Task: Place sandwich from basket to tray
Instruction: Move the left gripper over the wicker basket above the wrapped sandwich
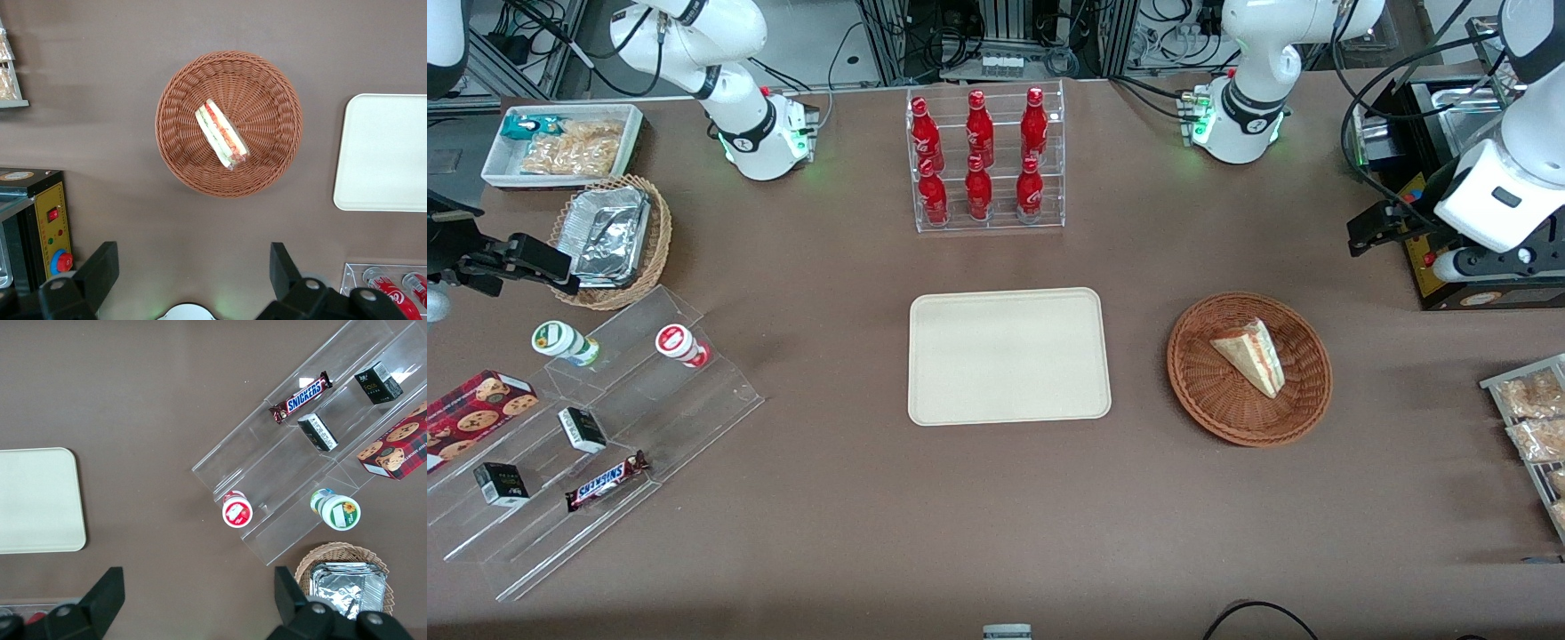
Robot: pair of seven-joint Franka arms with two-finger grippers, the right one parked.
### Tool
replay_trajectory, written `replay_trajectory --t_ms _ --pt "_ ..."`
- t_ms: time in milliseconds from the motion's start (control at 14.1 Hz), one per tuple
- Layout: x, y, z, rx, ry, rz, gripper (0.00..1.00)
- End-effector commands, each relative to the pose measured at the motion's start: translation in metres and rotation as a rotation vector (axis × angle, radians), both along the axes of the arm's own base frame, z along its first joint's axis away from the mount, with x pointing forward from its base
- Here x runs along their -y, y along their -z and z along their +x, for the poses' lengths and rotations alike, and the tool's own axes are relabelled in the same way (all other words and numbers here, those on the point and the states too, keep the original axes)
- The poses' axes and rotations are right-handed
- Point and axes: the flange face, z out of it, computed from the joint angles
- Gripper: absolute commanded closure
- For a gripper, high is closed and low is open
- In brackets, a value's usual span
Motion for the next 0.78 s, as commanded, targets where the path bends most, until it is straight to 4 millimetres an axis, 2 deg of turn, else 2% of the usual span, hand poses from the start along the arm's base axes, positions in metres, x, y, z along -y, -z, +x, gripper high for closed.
replay_trajectory --t_ms 0,142,354,496,708 --pt "-0.001 0.003 -0.002 0.0 0.04 0.005 0.0" --pt "0.0 0.015 -0.003 -0.039 0.062 0.005 0.0" --pt "0.0 0.049 -0.001 -0.106 0.059 0.004 0.0" --pt "0.001 0.082 0.001 -0.134 0.059 -0.002 0.0" --pt "0.002 0.145 -0.005 -0.115 0.062 -0.001 0.0"
